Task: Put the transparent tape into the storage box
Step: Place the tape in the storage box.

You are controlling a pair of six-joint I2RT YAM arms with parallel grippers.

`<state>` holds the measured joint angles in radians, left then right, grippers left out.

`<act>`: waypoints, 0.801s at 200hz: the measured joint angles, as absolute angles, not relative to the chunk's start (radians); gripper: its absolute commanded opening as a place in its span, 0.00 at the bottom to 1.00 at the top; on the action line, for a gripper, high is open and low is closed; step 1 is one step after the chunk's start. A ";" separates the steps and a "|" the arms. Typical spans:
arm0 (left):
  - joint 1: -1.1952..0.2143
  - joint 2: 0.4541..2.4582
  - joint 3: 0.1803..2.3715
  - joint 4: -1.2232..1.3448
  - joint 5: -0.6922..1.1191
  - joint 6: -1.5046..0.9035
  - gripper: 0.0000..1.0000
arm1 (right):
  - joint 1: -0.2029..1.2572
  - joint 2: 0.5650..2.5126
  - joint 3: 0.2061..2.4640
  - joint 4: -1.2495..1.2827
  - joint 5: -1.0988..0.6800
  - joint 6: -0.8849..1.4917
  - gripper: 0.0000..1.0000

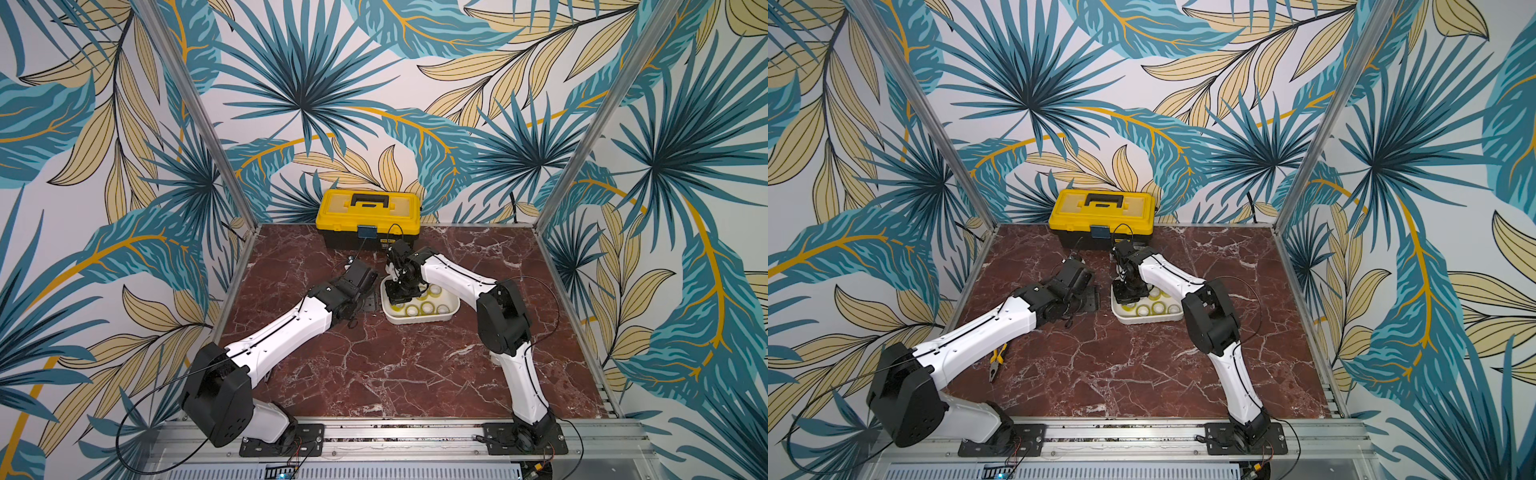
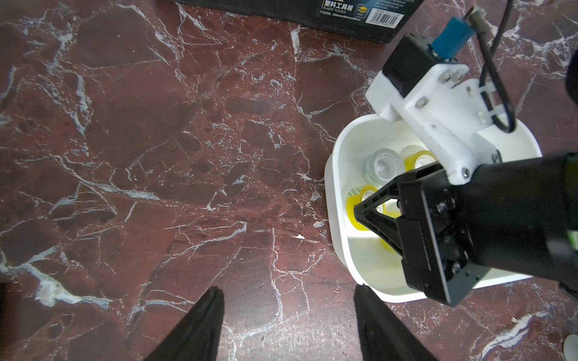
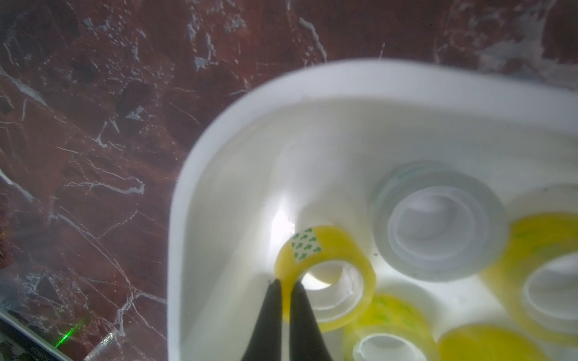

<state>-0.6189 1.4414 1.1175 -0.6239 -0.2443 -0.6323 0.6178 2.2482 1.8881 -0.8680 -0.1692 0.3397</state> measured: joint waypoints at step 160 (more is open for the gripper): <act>-0.619 1.442 1.118 -0.623 -0.234 -0.632 0.71 | 0.616 2.248 1.860 -0.852 -0.113 0.337 0.26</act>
<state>-0.6186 1.4422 1.1175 -0.6228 -0.2340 -0.6323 0.6159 2.2482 1.8603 -0.8524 -0.1135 0.3370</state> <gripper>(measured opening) 0.709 0.238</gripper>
